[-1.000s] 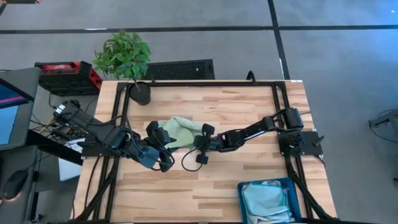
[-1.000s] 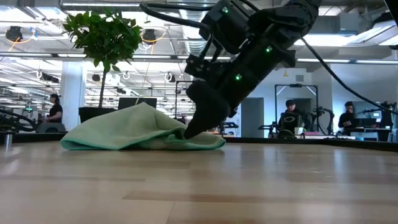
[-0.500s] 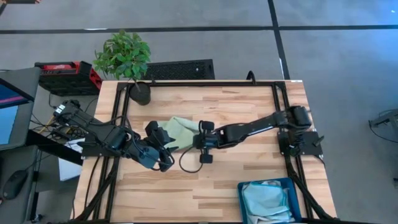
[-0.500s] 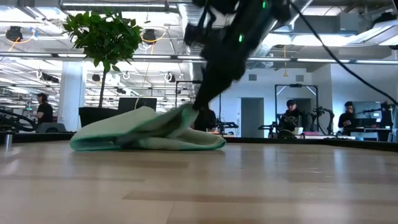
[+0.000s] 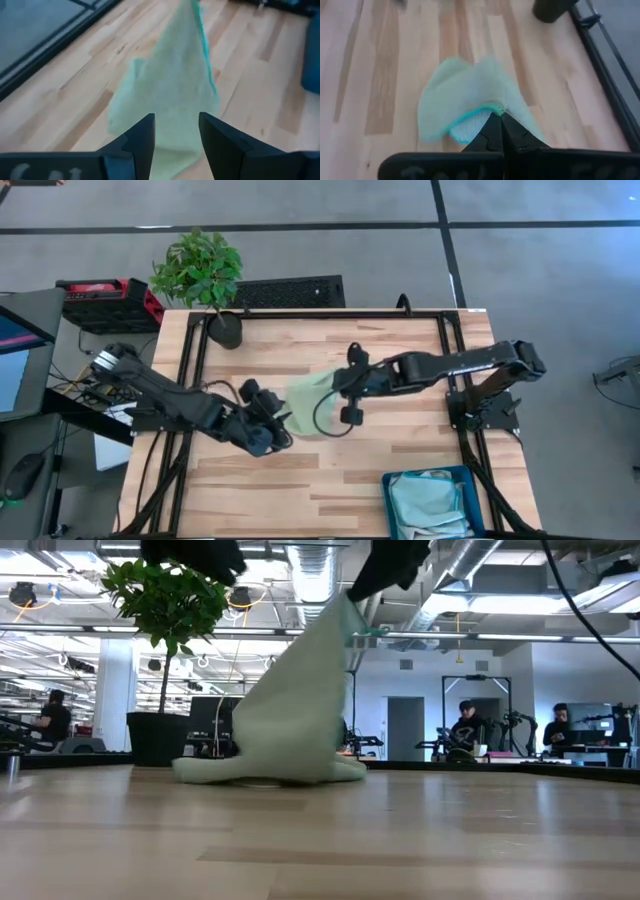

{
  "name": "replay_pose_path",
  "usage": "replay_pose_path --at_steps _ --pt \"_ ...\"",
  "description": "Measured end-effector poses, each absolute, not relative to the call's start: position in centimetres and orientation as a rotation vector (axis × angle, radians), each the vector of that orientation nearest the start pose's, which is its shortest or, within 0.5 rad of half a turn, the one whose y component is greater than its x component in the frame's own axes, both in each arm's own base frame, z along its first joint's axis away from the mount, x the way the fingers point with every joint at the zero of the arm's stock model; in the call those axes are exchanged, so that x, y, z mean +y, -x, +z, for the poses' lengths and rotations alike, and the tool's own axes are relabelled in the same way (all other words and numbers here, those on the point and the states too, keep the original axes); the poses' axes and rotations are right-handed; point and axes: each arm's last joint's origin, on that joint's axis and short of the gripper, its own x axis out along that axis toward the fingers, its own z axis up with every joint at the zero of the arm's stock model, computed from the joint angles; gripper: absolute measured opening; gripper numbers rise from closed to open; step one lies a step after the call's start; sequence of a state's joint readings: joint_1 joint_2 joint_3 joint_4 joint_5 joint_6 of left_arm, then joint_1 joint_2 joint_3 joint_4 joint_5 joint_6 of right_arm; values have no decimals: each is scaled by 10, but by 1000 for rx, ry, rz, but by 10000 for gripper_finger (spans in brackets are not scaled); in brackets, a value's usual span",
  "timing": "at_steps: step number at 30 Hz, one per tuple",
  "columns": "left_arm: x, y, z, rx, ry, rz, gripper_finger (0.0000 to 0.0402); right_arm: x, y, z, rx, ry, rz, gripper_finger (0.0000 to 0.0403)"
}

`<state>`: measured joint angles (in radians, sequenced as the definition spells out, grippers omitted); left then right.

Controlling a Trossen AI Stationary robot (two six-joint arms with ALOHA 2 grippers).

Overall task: Fold microfiber towels
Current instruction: Fold the green microfiber cloth

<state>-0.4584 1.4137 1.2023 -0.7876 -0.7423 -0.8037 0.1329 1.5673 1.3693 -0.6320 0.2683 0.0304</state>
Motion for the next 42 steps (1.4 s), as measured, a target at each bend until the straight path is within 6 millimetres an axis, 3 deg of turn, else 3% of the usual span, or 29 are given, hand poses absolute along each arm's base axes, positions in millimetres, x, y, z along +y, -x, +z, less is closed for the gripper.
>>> replay_pose_path --at_steps 4,10,20,24,27,30,37,42 --pt "-110 -282 274 660 101 546 145 29 -329 316 784 117 -163 1" --pt "-106 -307 258 672 120 499 145 28 -312 324 845 302 -76 0" --pt "-85 -319 265 746 275 263 145 65 -262 340 926 615 263 5" --pt "-69 -328 270 724 322 157 145 84 -253 341 904 749 377 5" --pt "-58 -335 275 658 340 150 145 87 -255 343 880 657 307 5" --pt "-54 -340 277 608 284 165 145 80 -260 344 883 526 115 5" --pt "-56 -340 286 529 175 248 145 37 -265 347 886 152 -254 5" --pt "-60 -341 294 517 139 225 145 6 -259 384 805 -31 -409 3"
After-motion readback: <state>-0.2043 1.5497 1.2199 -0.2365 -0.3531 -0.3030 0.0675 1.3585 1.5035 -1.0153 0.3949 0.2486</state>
